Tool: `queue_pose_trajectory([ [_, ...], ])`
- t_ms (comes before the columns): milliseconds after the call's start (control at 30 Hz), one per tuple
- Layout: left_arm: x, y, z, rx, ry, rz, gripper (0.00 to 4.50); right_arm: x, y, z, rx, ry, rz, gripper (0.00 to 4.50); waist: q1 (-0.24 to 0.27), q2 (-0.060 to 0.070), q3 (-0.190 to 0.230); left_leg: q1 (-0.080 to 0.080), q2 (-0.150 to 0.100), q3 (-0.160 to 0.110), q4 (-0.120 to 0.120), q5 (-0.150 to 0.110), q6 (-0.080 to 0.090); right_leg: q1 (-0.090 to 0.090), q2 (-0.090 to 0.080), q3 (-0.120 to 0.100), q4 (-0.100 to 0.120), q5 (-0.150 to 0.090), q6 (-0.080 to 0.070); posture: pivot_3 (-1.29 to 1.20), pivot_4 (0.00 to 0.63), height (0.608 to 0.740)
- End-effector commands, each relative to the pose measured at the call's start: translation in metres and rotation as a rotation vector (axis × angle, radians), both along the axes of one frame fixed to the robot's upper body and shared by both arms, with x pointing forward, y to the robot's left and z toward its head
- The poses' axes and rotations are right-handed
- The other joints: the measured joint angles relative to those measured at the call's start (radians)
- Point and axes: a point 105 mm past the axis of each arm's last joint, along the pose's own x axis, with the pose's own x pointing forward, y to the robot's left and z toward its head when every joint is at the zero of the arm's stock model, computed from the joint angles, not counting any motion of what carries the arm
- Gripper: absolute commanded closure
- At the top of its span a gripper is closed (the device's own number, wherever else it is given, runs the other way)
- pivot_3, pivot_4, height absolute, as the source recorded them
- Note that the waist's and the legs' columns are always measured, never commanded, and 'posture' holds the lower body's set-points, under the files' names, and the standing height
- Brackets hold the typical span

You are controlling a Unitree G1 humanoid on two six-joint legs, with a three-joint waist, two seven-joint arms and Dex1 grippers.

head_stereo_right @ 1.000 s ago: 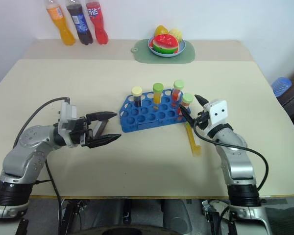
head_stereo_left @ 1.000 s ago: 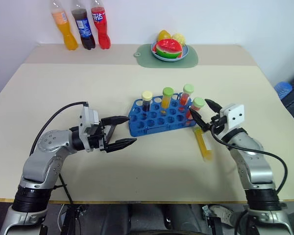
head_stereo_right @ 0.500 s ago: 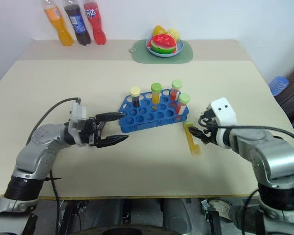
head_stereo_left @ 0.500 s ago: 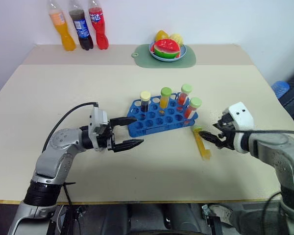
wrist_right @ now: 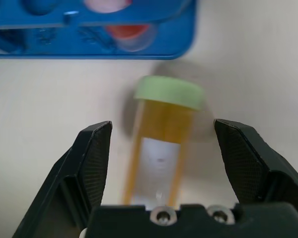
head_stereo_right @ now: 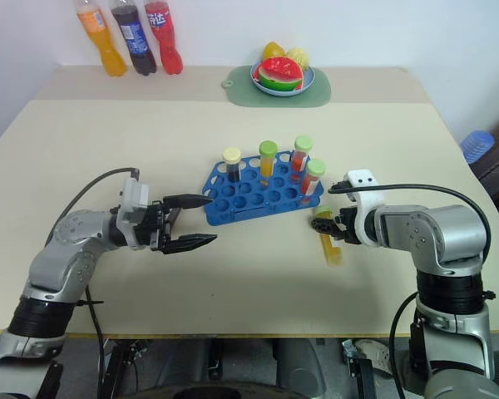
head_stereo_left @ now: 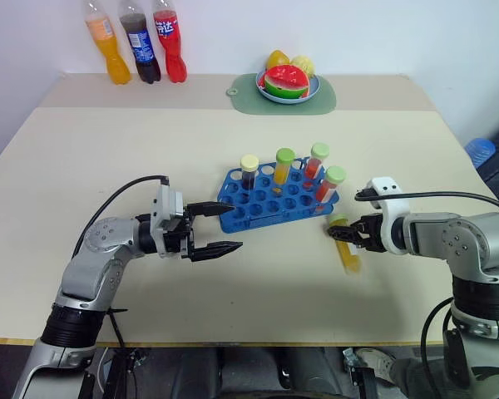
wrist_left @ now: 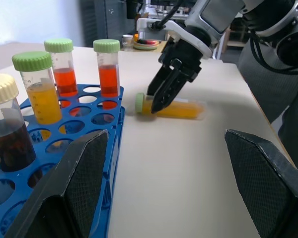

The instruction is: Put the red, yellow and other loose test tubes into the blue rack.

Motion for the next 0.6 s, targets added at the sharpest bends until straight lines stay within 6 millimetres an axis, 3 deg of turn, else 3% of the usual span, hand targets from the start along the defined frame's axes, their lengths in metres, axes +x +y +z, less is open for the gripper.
queue_pose_trajectory([
  [33, -0.005, -0.001, 0.006, -0.002, -0.041, -0.001, 0.65, -0.002, -0.004, 0.003, -0.023, -0.008, 0.001, 0.90, 0.000, 0.000, 0.000, 0.000, 0.000, 0.000, 0.000, 0.000, 0.000, 0.000, 0.000, 0.000, 0.000, 0.000, 0.000, 0.00, 0.150, 0.740],
  [133, -0.003, 0.000, 0.007, -0.001, -0.044, 0.005, 0.65, -0.003, 0.003, -0.004, -0.037, 0.009, 0.027, 1.83, 0.000, 0.000, 0.000, 0.000, 0.000, 0.000, 0.000, 0.000, 0.000, 0.000, 0.000, 0.000, 0.000, 0.000, 0.000, 0.00, 0.150, 0.740],
  [267, -0.002, 0.001, 0.008, -0.001, -0.046, 0.010, 0.65, -0.006, 0.009, -0.007, -0.066, 0.003, 0.080, 3.60, 0.000, 0.000, 0.000, 0.000, 0.000, 0.000, 0.000, 0.000, 0.000, 0.000, 0.000, 0.000, 0.000, 0.000, 0.000, 0.00, 0.150, 0.740],
  [433, -0.002, 0.001, 0.009, -0.005, -0.050, 0.015, 0.65, -0.014, 0.012, -0.003, -0.141, -0.111, 0.205, 3.70, 0.005, 0.000, 0.000, 0.000, 0.000, 0.000, 0.000, 0.000, 0.000, 0.000, 0.000, 0.000, 0.000, 0.000, 0.000, 0.00, 0.150, 0.740],
  [533, 0.000, 0.002, 0.009, -0.008, -0.049, 0.024, 0.65, -0.024, 0.043, 0.030, 0.044, -0.355, 0.390, 3.70, 0.003, -0.001, -0.001, -0.001, 0.000, -0.001, 0.000, 0.000, 0.000, 0.000, 0.000, -0.001, -0.001, 0.000, 0.000, 0.00, 0.150, 0.740],
  [600, 0.000, 0.003, 0.009, -0.007, -0.048, 0.026, 0.65, -0.031, 0.050, 0.039, 0.086, -0.426, 0.457, 3.70, -0.002, -0.001, 0.000, -0.001, 0.000, -0.001, 0.000, 0.000, 0.000, 0.000, 0.000, -0.001, -0.001, 0.000, 0.000, 0.00, 0.150, 0.740],
])
